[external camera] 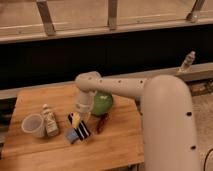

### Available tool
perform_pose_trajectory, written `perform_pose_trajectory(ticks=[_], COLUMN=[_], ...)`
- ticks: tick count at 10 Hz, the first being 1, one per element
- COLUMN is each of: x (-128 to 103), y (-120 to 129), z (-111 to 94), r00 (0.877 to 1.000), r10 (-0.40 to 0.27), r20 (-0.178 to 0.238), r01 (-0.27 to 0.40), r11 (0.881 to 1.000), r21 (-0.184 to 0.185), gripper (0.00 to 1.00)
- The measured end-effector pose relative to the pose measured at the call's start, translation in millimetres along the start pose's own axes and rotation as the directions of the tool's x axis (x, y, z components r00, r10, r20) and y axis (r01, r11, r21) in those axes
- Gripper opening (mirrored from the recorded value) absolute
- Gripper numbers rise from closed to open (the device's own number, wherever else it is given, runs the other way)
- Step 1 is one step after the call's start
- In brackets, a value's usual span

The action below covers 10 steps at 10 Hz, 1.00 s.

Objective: Place the eraser on the white sponge

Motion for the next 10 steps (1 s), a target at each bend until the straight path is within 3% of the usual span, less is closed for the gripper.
perform_pose_trajectory(ticks=[3,4,8,10], x=[-9,-10,-5,-4], y=[-5,-8,-12,-11], z=[17,23,25,25], r00=[0.999,0.998,0.998,0.997], r10=[0.0,0.006,0.026,0.033], r20=[-0.046,-0.06,-0.064,-0.072], r01=[-0.001,-0.008,-0.029,-0.037], r11=[1.0,0.999,0.998,0.998], r21=[-0.025,-0.036,-0.056,-0.048], gripper=[0.0,0.05,0.45,0.64])
